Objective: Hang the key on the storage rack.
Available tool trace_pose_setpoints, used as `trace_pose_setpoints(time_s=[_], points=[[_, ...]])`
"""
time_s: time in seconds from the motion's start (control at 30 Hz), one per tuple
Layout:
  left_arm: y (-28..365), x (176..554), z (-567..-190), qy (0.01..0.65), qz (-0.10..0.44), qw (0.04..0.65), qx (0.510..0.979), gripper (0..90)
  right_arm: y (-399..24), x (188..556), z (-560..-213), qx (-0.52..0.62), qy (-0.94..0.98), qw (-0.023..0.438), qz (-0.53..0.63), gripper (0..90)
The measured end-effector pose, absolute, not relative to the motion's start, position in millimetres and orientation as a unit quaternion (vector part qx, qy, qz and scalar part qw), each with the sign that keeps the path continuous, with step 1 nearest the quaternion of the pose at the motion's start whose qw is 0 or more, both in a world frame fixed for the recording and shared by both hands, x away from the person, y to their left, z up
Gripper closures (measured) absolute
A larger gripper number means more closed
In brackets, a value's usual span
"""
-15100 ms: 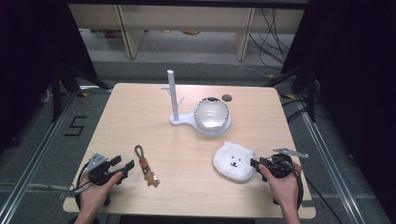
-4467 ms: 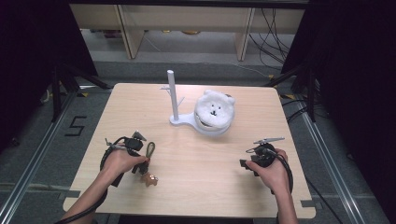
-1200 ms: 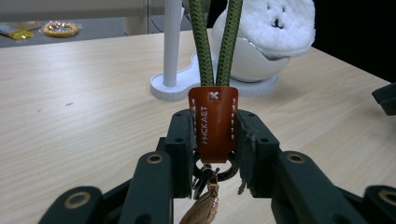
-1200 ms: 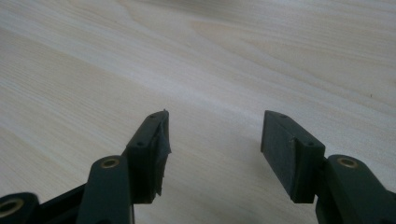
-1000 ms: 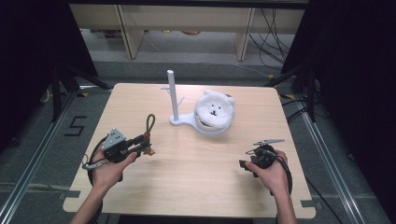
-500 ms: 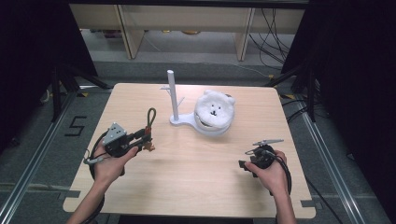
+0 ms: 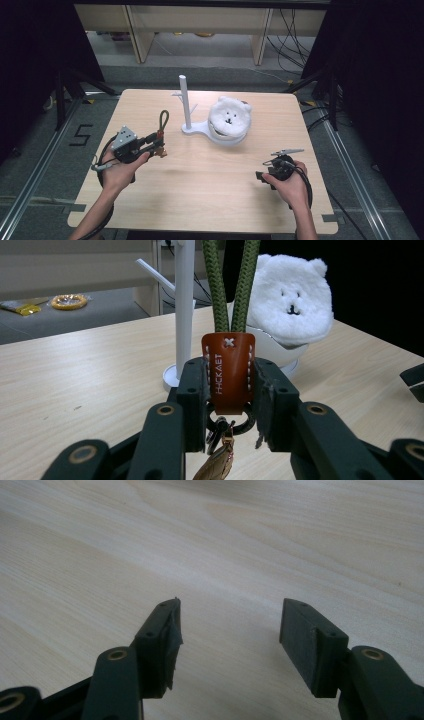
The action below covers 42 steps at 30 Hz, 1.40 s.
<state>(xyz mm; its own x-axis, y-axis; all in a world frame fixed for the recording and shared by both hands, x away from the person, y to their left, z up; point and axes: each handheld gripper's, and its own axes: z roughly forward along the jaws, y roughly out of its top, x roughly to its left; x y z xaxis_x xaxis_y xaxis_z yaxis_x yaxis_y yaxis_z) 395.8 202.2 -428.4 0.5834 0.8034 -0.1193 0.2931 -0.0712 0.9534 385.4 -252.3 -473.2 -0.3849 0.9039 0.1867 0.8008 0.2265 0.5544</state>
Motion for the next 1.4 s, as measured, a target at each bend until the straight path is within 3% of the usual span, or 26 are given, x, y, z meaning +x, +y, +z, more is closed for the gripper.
trace_pose_setpoints(time_s=[1.4], points=[[199, 436, -409, 0.398, 0.232, 0.564, 0.686, 67.7, -252, 385, -474, 0.552, 0.779, 0.08, 0.288, 42.6]])
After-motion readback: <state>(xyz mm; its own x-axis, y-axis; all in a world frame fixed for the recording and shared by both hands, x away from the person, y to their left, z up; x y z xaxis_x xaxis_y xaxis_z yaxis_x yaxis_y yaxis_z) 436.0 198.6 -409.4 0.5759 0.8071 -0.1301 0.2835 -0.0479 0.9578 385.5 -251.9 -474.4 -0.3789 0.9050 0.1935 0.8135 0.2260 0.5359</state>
